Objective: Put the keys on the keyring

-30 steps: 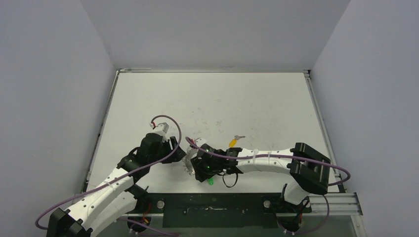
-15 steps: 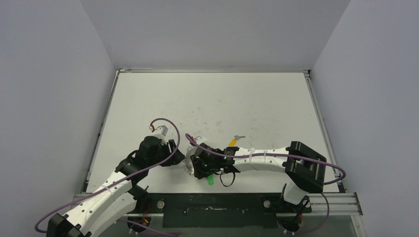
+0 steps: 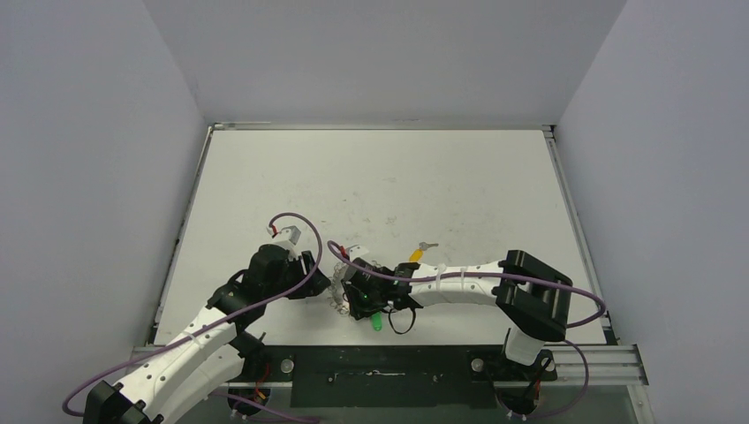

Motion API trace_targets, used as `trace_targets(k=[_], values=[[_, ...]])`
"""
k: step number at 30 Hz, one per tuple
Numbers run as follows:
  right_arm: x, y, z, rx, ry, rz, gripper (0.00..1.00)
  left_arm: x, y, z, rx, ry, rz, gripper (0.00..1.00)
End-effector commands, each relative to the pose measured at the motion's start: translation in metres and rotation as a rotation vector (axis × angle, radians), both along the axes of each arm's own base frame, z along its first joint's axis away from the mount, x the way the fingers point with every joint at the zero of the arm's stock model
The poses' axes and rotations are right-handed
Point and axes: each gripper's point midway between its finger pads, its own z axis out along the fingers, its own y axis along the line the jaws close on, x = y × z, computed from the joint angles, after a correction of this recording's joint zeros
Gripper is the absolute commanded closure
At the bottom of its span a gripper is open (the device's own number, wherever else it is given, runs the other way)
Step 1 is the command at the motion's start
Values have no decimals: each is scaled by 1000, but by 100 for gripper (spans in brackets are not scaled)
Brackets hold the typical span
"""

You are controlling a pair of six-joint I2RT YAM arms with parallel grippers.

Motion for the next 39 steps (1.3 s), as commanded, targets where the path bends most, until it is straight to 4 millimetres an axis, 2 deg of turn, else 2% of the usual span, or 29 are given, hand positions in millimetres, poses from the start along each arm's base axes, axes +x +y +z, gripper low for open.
trace_targets(k=[1, 5, 11, 26, 39], values=[[10, 12, 13, 29, -41, -21, 72, 4, -1, 4, 4, -25, -3, 50], [10, 14, 10, 27, -35, -17, 73, 4, -1, 4, 9, -25, -5, 50], [8, 14, 12, 30, -30, -12, 80, 5, 0, 5, 13, -32, -3, 50], [3, 11, 12, 24, -18, -11, 72, 6, 2, 5, 23, -39, 0, 50], [1, 8, 4, 9, -8, -9, 78, 9, 2, 8, 24, -52, 3, 50]])
